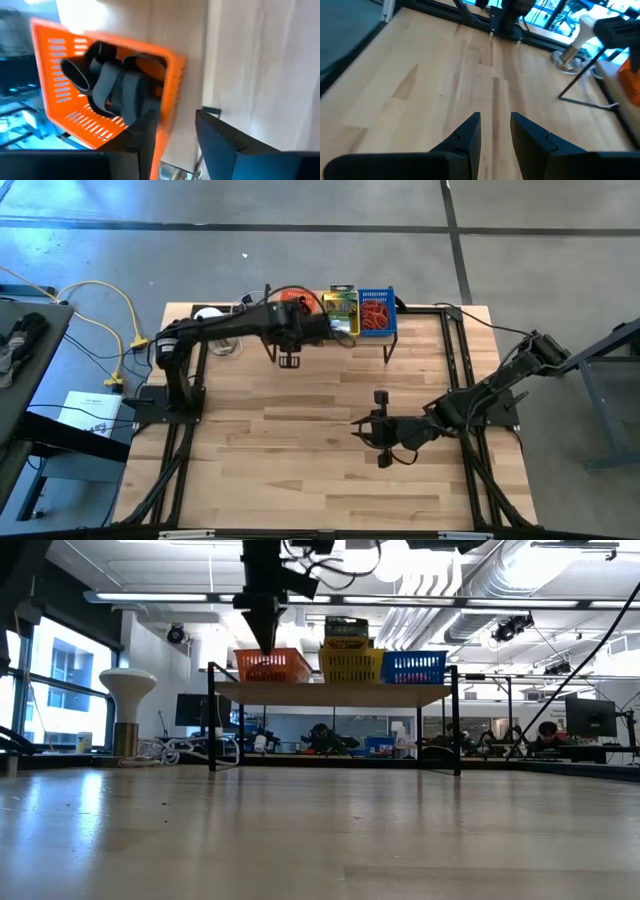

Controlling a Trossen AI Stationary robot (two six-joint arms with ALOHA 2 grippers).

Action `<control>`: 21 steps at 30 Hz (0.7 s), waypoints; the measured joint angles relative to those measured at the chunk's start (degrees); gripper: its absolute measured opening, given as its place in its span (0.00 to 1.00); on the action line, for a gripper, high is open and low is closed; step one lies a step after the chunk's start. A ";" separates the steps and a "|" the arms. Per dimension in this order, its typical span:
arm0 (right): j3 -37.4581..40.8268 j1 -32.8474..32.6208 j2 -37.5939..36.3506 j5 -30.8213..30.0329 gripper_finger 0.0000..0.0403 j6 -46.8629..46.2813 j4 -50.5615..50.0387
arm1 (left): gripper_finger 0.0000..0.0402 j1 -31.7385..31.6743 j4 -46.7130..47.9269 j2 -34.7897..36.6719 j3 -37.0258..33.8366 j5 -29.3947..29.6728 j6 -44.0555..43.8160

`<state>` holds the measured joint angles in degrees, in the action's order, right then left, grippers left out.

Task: Pick & Place Office Desk Supplies
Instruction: Return to Home Position

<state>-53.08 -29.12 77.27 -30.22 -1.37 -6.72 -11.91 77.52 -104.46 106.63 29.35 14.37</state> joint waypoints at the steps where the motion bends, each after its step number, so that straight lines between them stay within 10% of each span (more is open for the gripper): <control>1: 0.00 -0.02 -0.06 -0.60 0.23 0.84 -0.01 | 0.33 1.12 -0.02 0.19 0.00 1.14 -0.68; 9: -4.83 0.44 -5.11 -3.51 0.16 3.93 -7.73 | 0.34 13.48 0.44 2.84 0.11 24.56 -1.10; 16: -4.42 2.13 -18.91 -1.50 0.02 0.45 -23.32 | 0.27 17.99 12.89 6.25 0.07 17.06 -12.19; 21: 9.73 7.44 -32.64 5.36 0.01 1.59 -14.54 | 0.11 13.80 9.66 18.93 -6.80 2.27 -19.91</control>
<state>-43.35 -21.69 44.63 -24.86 0.22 -21.26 1.88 87.17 -85.53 99.83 31.62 -5.55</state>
